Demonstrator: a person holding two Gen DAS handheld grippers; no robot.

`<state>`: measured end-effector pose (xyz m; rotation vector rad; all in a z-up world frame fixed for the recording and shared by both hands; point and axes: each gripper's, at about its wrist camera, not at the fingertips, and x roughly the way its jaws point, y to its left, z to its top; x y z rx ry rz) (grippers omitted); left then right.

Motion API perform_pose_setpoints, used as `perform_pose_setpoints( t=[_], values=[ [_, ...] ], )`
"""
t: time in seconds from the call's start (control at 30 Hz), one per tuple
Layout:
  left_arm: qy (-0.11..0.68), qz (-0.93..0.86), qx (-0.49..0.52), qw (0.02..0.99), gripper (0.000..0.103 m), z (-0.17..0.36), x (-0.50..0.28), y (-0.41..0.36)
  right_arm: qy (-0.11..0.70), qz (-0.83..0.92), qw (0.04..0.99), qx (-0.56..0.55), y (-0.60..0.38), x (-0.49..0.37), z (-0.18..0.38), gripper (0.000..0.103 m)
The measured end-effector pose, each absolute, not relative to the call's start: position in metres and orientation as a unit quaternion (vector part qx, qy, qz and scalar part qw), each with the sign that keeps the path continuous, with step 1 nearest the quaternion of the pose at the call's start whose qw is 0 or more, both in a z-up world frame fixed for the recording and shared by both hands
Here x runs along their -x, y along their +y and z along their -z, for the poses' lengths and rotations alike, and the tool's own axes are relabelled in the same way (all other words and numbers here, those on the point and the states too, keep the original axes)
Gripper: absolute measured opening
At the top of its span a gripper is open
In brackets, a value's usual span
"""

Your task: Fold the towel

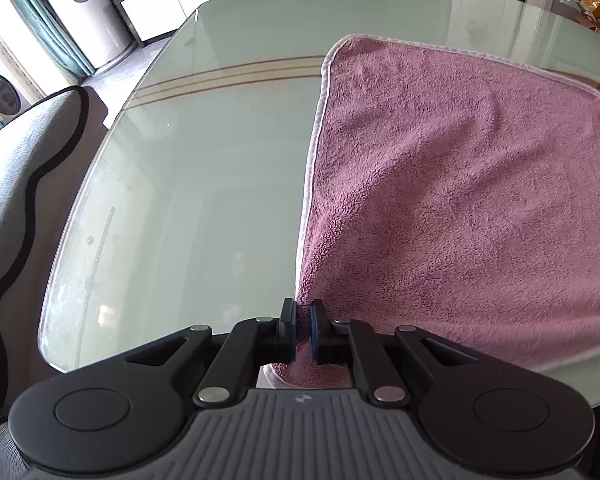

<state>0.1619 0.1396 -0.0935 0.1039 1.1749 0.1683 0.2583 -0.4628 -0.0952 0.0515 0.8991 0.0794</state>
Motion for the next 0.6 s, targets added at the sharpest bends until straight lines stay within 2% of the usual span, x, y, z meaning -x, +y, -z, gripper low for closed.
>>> perform_pose_setpoints(
  t=[0.1, 0.27, 0.4, 0.47, 0.53, 0.6],
  values=[
    [0.557, -0.088, -0.057, 0.824, 0.016, 0.091, -0.162, 0.139, 0.444, -0.039, 0.895, -0.009, -0.459, -0.255, 0.091, 0.007],
    [0.548, -0.089, -0.062, 0.830, 0.018, 0.075, -0.166, 0.148, 0.462, -0.040, 0.886, -0.003, -0.455, -0.258, 0.090, 0.007],
    [0.516, -0.066, -0.064, 0.851, 0.031, 0.054, -0.175, 0.146, 0.456, -0.048, 0.888, -0.008, -0.455, -0.262, 0.084, 0.007],
    [0.496, -0.046, -0.079, 0.863, 0.036, 0.048, -0.198, 0.137, 0.422, -0.056, 0.905, -0.016, -0.454, -0.269, 0.073, 0.012],
    [0.482, -0.028, -0.094, 0.871, 0.042, 0.048, -0.223, 0.127, 0.386, -0.058, 0.921, -0.012, -0.452, -0.284, 0.060, 0.031],
    [0.472, -0.010, -0.111, 0.874, 0.052, 0.053, -0.252, 0.117, 0.361, -0.058, 0.931, 0.000, -0.449, -0.303, 0.050, 0.032]
  ],
)
